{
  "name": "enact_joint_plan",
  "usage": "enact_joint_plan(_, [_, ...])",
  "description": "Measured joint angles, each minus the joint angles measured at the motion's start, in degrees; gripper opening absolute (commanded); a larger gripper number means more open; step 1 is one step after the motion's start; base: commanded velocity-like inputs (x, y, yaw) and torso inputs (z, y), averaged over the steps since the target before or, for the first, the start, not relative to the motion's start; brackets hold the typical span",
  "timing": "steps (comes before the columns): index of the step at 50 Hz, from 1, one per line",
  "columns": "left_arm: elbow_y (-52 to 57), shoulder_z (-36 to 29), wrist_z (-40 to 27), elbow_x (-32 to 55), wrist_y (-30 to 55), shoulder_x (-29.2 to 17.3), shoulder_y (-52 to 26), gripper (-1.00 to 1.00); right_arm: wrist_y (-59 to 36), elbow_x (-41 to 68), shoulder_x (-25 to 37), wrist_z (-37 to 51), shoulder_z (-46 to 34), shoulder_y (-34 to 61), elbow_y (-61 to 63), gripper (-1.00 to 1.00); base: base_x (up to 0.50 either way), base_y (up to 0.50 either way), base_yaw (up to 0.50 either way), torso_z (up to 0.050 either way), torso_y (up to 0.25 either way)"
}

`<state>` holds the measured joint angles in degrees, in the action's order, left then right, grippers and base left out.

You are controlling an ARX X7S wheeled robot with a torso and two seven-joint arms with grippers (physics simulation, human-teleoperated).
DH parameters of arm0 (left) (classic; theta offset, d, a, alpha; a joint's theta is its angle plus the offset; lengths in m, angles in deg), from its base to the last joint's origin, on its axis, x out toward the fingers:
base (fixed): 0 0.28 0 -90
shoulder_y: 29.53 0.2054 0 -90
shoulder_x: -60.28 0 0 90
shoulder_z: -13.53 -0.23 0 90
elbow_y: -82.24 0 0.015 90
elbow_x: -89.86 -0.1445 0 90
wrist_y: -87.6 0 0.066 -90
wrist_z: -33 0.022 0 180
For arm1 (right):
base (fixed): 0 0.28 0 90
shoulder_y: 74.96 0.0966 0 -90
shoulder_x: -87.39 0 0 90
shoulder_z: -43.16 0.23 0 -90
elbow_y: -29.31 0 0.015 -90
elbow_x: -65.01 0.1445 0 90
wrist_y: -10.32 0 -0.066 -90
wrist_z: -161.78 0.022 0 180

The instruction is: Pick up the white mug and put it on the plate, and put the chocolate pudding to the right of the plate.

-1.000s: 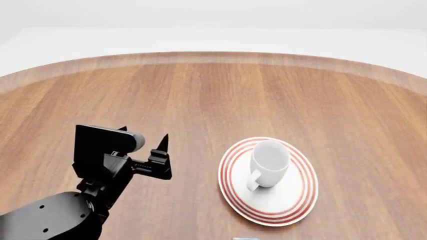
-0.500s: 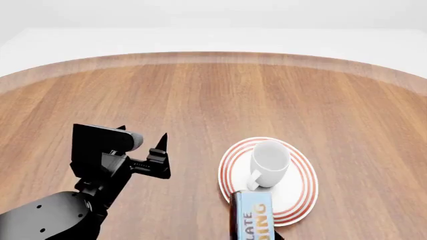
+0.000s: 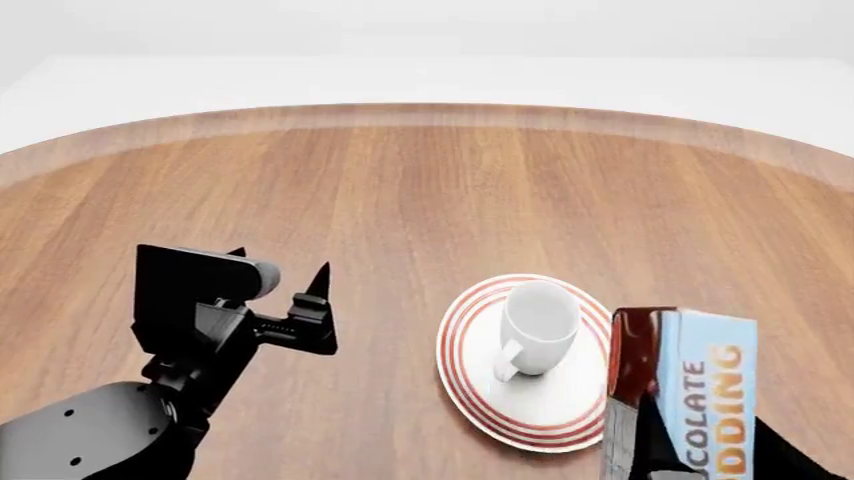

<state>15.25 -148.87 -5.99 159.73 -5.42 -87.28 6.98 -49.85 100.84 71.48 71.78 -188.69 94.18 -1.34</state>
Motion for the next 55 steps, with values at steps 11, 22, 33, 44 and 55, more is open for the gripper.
enact_joint_plan(11, [-0.06,0.14,-0.03,0.01,0.13,-0.05,0.04,1.00,-6.86,17.44,7.91,-4.05,-4.04,36.70,0.15,-1.00,0.00,0.00,0.00,0.000,0.000])
enact_joint_plan(22, [-0.47,0.26,0.18,0.03,0.26,0.04,0.08,1.00,-20.82,33.93,13.43,-15.81,10.05,47.55,-4.83,-1.00,0.00,0.00,0.00,0.000,0.000])
enact_joint_plan(33, [-0.67,0.39,0.35,0.26,0.53,-0.04,0.00,1.00,-29.81,43.33,9.00,-28.96,18.40,50.22,-21.41,-1.00,0.00,0.00,0.00,0.000,0.000])
enact_joint_plan(44, [-0.68,0.55,0.58,0.58,1.19,-0.15,-0.46,1.00,-39.95,48.12,-2.01,-42.21,20.81,50.84,-42.55,-1.00,0.00,0.00,0.00,0.000,0.000])
enact_joint_plan(55, [-0.60,0.47,0.65,0.60,2.37,0.23,-1.12,1.00,-51.41,51.29,-8.19,-57.49,20.58,51.98,-56.79,-1.00,0.00,0.00,0.00,0.000,0.000])
